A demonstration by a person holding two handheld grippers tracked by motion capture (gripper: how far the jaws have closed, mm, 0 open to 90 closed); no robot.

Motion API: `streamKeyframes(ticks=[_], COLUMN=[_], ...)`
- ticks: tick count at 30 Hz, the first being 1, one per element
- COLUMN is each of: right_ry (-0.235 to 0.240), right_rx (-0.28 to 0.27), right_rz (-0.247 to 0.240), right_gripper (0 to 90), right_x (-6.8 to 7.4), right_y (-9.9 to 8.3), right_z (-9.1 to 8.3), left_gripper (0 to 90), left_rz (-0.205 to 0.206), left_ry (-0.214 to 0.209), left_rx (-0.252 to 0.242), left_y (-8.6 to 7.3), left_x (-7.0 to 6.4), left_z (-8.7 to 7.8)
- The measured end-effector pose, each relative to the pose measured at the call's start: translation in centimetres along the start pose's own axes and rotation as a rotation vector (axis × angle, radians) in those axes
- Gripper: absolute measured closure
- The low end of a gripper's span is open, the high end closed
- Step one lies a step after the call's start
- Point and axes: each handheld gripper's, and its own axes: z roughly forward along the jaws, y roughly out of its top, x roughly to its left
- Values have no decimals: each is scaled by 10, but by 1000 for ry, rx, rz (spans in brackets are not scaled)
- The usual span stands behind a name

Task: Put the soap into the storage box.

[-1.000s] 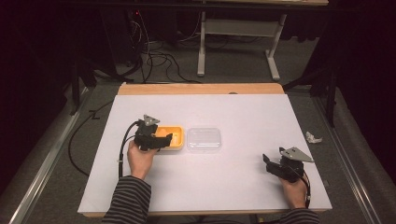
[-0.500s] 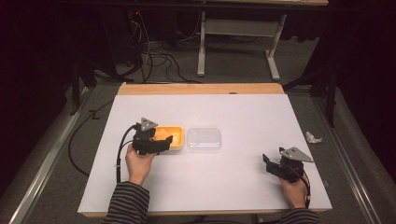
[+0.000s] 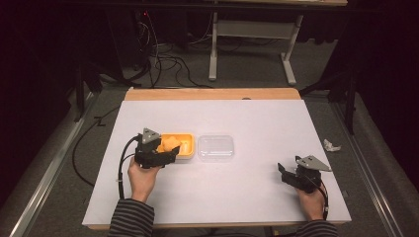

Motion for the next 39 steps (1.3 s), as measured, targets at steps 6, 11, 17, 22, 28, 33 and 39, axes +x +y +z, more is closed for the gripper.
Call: streamKeyframes(ticks=[6,11,17,22,28,33,39], right_ry=[-1,-1,0,-12,-5,-6,-3], right_rx=[0,0,1,-8,-22,-24,-31], right_rz=[2,5,0,7,40,39,50], right_gripper=[283,283,292,285,287,289,297], right_x=[0,0,0,-1,-4,-4,-5], right_y=[0,0,0,0,-1,-1,-1], right_z=[0,0,0,-1,-2,-2,-3], left_gripper=[256,256,255,254,252,252,251], left_rz=[1,-6,-22,-28,-28,-36,-39], left_ry=[-2,-10,-18,-27,-26,-31,-39], left_rx=[-13,-30,-52,-64,-70,-87,-84], left_y=[-3,-7,-13,-19,-24,-28,-34], left_x=[1,0,-1,-3,-3,-5,-8], left_z=[-7,-12,-20,-27,-32,-36,-36])
